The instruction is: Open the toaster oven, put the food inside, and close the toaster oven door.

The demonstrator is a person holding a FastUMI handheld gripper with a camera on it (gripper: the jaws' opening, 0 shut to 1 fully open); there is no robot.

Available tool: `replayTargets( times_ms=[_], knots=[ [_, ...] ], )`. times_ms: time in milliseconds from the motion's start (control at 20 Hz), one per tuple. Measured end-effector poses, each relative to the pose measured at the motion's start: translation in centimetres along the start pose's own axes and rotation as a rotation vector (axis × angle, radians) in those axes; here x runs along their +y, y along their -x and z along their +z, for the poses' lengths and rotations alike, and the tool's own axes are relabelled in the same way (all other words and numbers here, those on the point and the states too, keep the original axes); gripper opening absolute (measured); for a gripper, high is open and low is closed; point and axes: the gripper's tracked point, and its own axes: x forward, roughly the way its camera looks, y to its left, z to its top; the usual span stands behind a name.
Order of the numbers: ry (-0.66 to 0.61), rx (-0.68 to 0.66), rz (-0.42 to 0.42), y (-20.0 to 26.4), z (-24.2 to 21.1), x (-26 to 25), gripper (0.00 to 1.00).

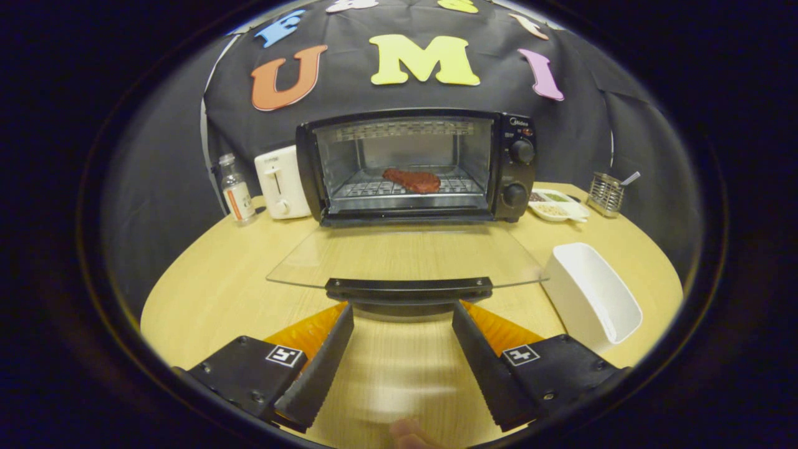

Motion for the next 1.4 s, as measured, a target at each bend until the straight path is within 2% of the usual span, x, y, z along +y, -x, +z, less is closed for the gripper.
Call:
replayTargets(
  times_ms=[100, 200, 700, 1400],
  knots=[
    [-0.017, 0.036, -0.023, -0.8, -0.8, -0.2, 1.00],
    [-0.027, 0.067, -0.009, -1.1, -0.8, 0.3, 1.00],
    [0.010, 0.048, -0.030, -1.6, 0.3, -0.1, 1.00],
    [0.017, -0.039, -0.071, -1.9, 6.9, -1.6, 1.00]
  ],
)
